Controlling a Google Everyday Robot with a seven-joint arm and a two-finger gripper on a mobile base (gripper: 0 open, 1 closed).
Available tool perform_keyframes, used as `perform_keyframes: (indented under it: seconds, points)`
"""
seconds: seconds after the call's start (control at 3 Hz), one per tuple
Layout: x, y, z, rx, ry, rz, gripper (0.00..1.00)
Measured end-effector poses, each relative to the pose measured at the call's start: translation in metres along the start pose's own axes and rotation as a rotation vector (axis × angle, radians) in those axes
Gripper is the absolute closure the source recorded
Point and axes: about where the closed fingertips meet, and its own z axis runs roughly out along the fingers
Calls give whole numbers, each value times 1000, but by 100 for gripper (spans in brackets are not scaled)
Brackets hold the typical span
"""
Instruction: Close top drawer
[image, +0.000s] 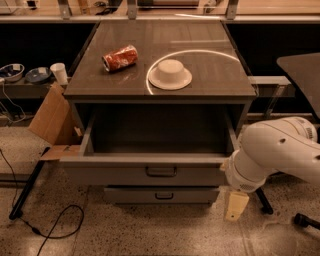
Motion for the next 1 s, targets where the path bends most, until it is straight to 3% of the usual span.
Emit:
perform_keyframes:
  seconds: [0.33,0.67,1.0]
  points:
    - [-14,-18,-9,13,17,-39,0]
    - [-10,-22,-14,16,10,-25,0]
    - [-6,-24,-17,18,-5,-12,19]
